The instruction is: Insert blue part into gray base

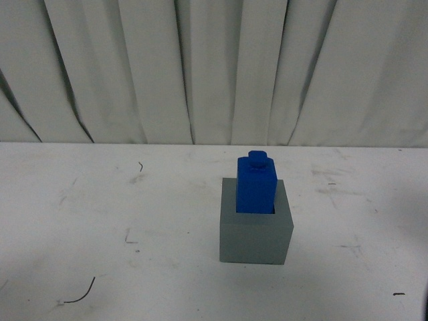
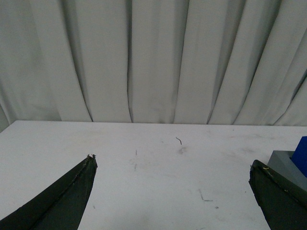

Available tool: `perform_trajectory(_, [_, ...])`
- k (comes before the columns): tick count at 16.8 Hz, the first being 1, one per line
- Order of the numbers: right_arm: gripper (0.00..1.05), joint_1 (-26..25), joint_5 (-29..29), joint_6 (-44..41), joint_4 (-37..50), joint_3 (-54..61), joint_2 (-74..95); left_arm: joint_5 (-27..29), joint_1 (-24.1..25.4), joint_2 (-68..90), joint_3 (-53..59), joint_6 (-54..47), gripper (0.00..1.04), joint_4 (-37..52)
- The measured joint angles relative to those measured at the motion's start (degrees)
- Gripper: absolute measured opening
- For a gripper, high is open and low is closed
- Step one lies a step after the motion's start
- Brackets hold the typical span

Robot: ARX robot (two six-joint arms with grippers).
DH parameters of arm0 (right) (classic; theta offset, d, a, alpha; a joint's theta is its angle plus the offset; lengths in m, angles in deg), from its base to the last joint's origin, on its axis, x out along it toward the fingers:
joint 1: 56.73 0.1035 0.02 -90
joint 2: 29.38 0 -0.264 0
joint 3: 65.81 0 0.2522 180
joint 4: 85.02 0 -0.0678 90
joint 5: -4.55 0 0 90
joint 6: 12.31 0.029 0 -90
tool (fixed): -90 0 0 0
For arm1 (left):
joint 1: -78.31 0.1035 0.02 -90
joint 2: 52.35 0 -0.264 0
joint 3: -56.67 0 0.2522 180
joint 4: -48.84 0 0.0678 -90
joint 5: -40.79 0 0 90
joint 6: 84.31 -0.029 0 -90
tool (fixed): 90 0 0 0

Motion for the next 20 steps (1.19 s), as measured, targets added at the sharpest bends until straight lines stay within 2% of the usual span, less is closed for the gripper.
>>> perform_trajectory(1, [0.53,-3.91,2.62,1.25,-3.72,3.43,-6.51,-0.02,0.00,0.00,0.00,0.00,0.98,-0.02])
perform_trajectory(2, [0.44,-5.75,3.39,2.10,-7.15,6.14,-13.00,-0.04,0.00,0.00,0.00,0.00,0.98,0.00])
perform_trajectory(3, [0.38,-5.77,3.56,2.43,-9.14,7.63,-16.85,-0.02,0.00,0.00,0.00,0.00,0.98,0.00])
perform_trajectory(5, [0.11,-5.20,5.05,2.86,-18.97,15.50,-35.43,0.02,0.00,0.00,0.00,0.00,0.98,-0.04])
perform_trajectory(6, [0.02,-5.20,4.94,2.97,-21.88,19.15,-42.51,0.00,0.00,0.00,0.00,0.00,0.98,-0.02])
perform_trajectory(9, [0.02,-5.20,4.94,3.04,-23.28,20.68,-47.89,0.00,0.00,0.00,0.00,0.00,0.98,-0.02])
perform_trajectory(10, [0.02,-5.20,5.03,3.06,-30.01,20.92,-53.20,-0.02,0.00,0.00,0.00,0.00,0.98,-0.02])
perform_trajectory(18, [0.02,-5.20,4.94,3.06,-30.36,22.91,-58.18,-0.02,0.00,0.00,0.00,0.00,0.98,-0.02])
perform_trajectory(19, [0.05,-5.20,4.94,3.04,-30.36,22.91,-58.18,-0.02,0.00,0.00,0.00,0.00,0.98,-0.02])
perform_trajectory(20, [0.17,-5.20,4.94,3.06,-30.36,22.91,-58.18,-0.02,0.00,0.00,0.00,0.02,0.98,-0.02])
